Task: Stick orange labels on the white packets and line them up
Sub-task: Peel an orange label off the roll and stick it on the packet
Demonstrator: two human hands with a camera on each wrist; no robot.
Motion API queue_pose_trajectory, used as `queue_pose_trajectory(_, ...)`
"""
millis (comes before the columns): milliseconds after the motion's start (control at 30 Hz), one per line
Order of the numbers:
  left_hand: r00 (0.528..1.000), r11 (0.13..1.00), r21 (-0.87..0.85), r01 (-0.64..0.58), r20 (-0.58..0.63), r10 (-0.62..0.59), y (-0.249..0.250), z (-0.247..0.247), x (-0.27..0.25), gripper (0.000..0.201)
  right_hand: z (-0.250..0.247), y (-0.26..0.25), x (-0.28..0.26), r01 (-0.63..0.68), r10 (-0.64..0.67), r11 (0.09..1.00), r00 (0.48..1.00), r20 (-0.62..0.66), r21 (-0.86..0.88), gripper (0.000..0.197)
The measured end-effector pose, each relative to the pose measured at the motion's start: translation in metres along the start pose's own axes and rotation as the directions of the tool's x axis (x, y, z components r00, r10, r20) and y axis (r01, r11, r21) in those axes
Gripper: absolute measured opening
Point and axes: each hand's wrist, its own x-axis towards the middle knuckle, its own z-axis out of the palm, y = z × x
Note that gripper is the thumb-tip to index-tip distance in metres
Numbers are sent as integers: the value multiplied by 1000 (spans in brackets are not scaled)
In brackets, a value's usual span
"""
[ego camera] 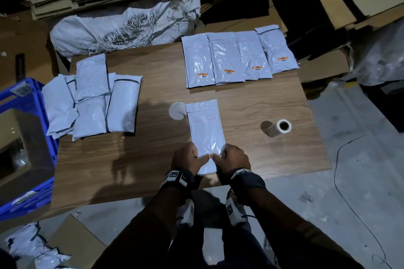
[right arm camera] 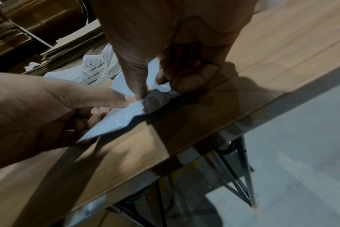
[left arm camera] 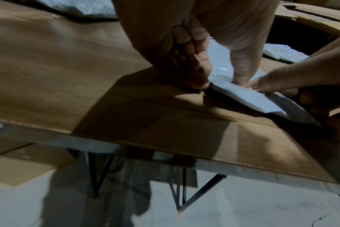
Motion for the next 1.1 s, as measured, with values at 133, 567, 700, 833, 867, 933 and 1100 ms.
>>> queue_pose_trajectory(133,1000,1000,5,3,10,-3,-1,0,1,51,0,0,0,2,-2,1000,1000,3,25,33)
queue_pose_trajectory(567,1000,1000,-13,-16,-3,16,-6,-2,1,42,4,18,-2,110,-96,978,992,-86,176,39)
queue_pose_trajectory(700,1000,1000,-15,-15,-21,15,-5,2,0,47,9,17,0,108,-103,992,992,-79,64,39)
queue_pose_trajectory(833,1000,1000,-8,-24,-3,24,-3,-1,0,42,10,20,2,135,-130,989,989,-66,62,27)
queue_pose_trajectory(867,1000,1000,1,-30,4,30,-3,-2,0,40,10,20,1,144,-139,987,988,-71,72,26)
queue_pose_trajectory(933,999,999,4,-41,12,41,-5,-3,-1,39,9,21,0,158,-149,982,984,-95,101,29)
queue_pose_trajectory(1100,996,997,5,-81,21,81,-6,-4,-3,49,8,19,-2,148,-143,988,985,-91,47,42)
